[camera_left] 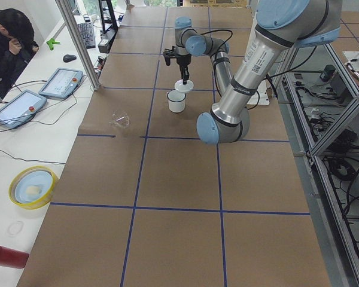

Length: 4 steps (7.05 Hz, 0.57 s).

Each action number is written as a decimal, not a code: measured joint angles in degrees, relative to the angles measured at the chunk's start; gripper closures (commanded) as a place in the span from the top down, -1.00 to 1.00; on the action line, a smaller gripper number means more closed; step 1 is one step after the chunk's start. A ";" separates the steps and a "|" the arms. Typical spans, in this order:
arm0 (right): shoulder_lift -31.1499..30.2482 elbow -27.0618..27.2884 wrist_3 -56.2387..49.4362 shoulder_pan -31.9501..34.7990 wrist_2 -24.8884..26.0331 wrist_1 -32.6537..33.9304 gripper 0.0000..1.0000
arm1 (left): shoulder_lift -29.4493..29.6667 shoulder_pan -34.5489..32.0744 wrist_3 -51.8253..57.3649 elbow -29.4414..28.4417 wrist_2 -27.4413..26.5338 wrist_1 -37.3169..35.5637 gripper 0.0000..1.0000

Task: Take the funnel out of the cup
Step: 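Lift the white lid and carry it over the white mug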

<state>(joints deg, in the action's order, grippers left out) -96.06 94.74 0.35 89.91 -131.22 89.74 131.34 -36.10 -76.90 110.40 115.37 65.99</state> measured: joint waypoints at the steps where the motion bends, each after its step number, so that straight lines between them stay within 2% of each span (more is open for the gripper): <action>1: 0.00 0.00 0.00 0.00 0.00 0.00 1.00 | 0.95 -0.11 0.04 -2.83 0.12 1.48 -1.00; 4: 0.00 0.00 0.00 0.00 0.00 0.00 1.00 | 1.12 -1.79 0.48 -6.94 0.01 4.67 -1.00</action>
<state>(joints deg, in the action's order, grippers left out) -96.06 94.75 0.35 89.91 -131.22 89.73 132.46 -37.89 -76.42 103.46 115.37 70.66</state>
